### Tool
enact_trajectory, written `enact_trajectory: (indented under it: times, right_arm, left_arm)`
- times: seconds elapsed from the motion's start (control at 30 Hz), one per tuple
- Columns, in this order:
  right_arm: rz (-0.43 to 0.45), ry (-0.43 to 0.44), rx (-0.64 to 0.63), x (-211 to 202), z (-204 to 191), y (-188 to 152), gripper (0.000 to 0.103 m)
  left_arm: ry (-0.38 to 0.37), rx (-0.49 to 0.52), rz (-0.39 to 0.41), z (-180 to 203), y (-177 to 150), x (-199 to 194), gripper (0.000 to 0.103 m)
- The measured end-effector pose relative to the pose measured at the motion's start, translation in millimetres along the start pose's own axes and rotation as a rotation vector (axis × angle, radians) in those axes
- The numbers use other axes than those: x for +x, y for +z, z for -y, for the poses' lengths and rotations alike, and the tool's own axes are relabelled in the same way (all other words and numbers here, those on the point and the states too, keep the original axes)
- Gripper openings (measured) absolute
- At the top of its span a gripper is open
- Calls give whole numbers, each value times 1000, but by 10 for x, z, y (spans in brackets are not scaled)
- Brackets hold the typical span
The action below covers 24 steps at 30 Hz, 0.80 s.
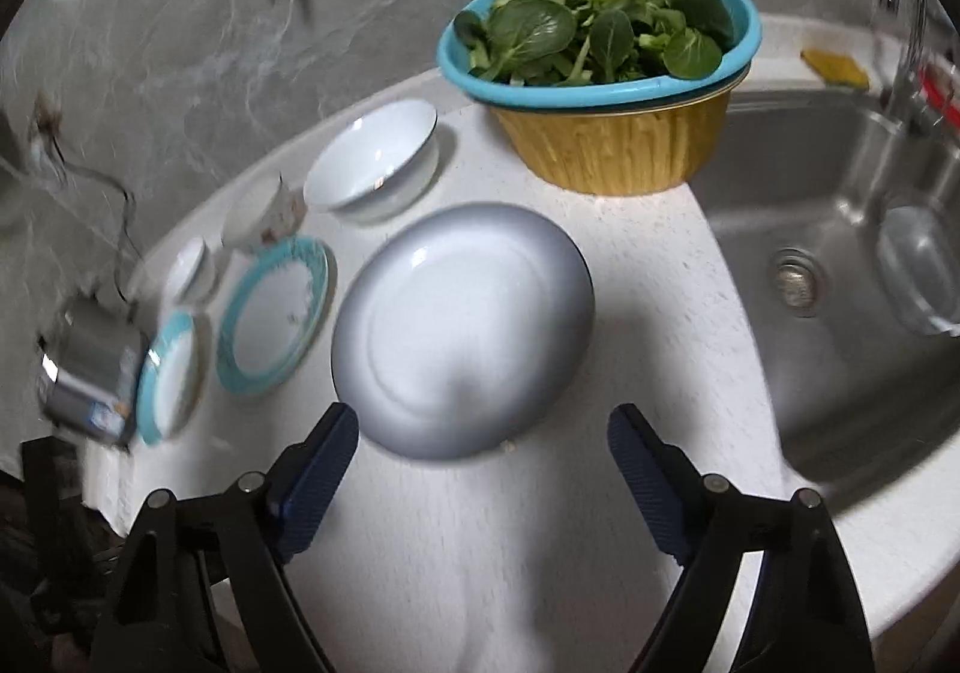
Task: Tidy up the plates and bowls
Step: 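Move both grippers down to the rim of the grey-white plate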
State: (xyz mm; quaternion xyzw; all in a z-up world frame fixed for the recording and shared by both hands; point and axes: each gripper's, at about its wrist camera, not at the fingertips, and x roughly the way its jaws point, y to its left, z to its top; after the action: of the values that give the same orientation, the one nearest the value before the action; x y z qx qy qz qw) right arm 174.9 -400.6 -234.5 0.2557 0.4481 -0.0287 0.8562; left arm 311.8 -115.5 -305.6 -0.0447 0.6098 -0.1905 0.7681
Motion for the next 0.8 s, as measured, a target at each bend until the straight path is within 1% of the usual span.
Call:
enact_trajectory:
  times: [0.03,0.07,0.1,0.13,0.17,0.23,0.3,0.37,0.43,0.53,0.57,0.6,0.7,0.8]
  right_arm:
    - [-11,20,9,67,72,42,86]
    - [-21,42,10,139,139,86,86]
    - [-34,53,8,213,203,133,84]
    - [-53,70,1,302,255,190,81]
    - [-67,89,-7,380,303,245,81]
    - [-101,116,-20,519,410,340,74]
    - [-139,152,-25,626,510,443,70]
    - [-150,183,-35,691,580,564,70]
    - [-152,214,-30,764,656,683,70]
    - [-164,261,-25,887,748,760,70]
    - [-174,273,-28,928,764,768,70]
    - [-185,286,-32,964,785,776,70]
    - [-209,321,-26,1066,819,826,68]
    - [-210,363,-43,1096,823,863,66]
  left_arm:
    - [14,16,7,41,108,109,89]
    - [17,21,2,84,170,179,86]
    - [14,19,-9,117,260,309,86]
    - [30,14,-19,146,338,441,86]
    - [58,5,-21,165,389,476,85]
    - [122,-10,-3,243,488,630,85]
    - [160,-36,13,282,608,689,85]
    - [169,-60,35,317,706,734,85]
    - [178,-69,27,372,813,819,85]
    - [179,-90,9,417,912,927,84]
    - [172,-95,1,389,927,952,81]
    - [168,-105,-14,382,960,1006,75]
    - [165,-121,-11,398,1006,1080,71]
    - [165,-133,-23,406,1113,1143,68]
